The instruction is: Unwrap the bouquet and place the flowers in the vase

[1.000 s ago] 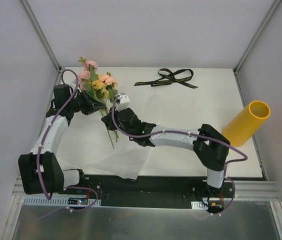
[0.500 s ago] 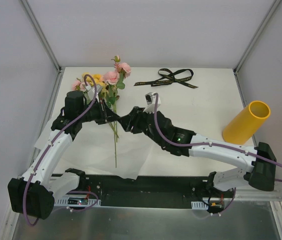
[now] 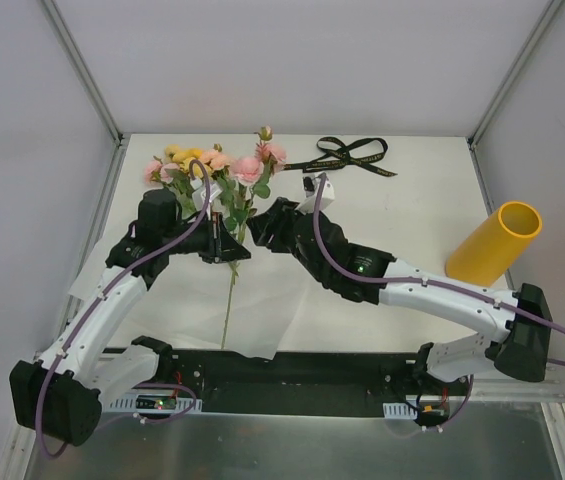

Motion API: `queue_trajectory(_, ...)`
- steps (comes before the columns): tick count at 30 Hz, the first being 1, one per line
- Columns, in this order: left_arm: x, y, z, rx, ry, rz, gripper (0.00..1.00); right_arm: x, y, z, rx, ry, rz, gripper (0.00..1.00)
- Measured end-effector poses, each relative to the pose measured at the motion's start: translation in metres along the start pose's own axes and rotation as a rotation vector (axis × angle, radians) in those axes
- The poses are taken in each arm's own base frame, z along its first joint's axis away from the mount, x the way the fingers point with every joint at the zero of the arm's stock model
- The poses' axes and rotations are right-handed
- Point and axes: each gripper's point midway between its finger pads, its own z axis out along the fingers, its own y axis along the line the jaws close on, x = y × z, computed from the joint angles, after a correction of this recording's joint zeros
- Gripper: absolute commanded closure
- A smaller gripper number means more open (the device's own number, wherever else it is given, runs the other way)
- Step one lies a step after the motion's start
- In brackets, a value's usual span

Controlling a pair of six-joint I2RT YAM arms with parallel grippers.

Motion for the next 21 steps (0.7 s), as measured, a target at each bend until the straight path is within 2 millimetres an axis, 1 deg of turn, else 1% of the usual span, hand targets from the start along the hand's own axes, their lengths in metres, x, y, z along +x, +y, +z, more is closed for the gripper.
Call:
queue_trajectory(5, 0.007, -0.013, -0.002, 0.050, 0.022, 0.044, 1.00, -0.009, 0.003, 0.020, 0.016, -0.026, 0.017, 0.48)
queue_trajectory(7, 0.009, -0.017, -0.003, 0.066, 0.027, 0.056, 1.00, -0.010, 0.004, 0.027, 0.020, -0.032, 0.019, 0.51)
queue_trajectory(8, 0.009, -0.018, -0.003, 0.070, 0.026, 0.062, 1.00, -0.009, 0.004, 0.030, 0.023, -0.031, 0.020, 0.55)
queue_trajectory(10, 0.011, -0.023, -0.005, 0.080, 0.024, 0.079, 1.00, -0.006, 0.003, 0.033, 0.027, -0.026, 0.023, 0.74)
queue_trajectory(12, 0.015, -0.028, -0.007, 0.089, 0.022, 0.096, 1.00, -0.003, 0.004, 0.034, 0.024, -0.019, 0.032, 0.98)
queue_trajectory(13, 0.017, -0.029, -0.008, 0.090, 0.021, 0.101, 0.94, -0.002, 0.006, 0.034, 0.017, -0.016, 0.039, 1.00)
queue_trajectory(14, 0.019, -0.029, -0.009, 0.087, 0.022, 0.103, 0.81, -0.002, 0.008, 0.033, 0.011, -0.014, 0.042, 1.00)
queue_trajectory(15, 0.020, -0.029, -0.009, 0.083, 0.019, 0.104, 0.54, -0.002, 0.012, 0.032, 0.000, -0.016, 0.051, 1.00)
queue_trajectory(16, 0.020, -0.028, -0.010, 0.079, 0.016, 0.108, 0.41, -0.003, 0.013, 0.031, -0.004, -0.018, 0.050, 1.00)
queue_trajectory(17, 0.020, -0.027, -0.010, 0.073, 0.011, 0.112, 0.26, -0.003, 0.012, 0.030, -0.005, -0.022, 0.046, 1.00)
queue_trajectory(19, 0.019, -0.026, -0.011, 0.061, 0.003, 0.121, 0.01, -0.006, 0.002, 0.025, 0.010, -0.037, 0.013, 1.00)
queue_trajectory(21, 0.018, -0.022, -0.012, 0.035, -0.008, 0.129, 0.01, -0.013, -0.010, 0.017, 0.032, -0.059, -0.044, 1.00)
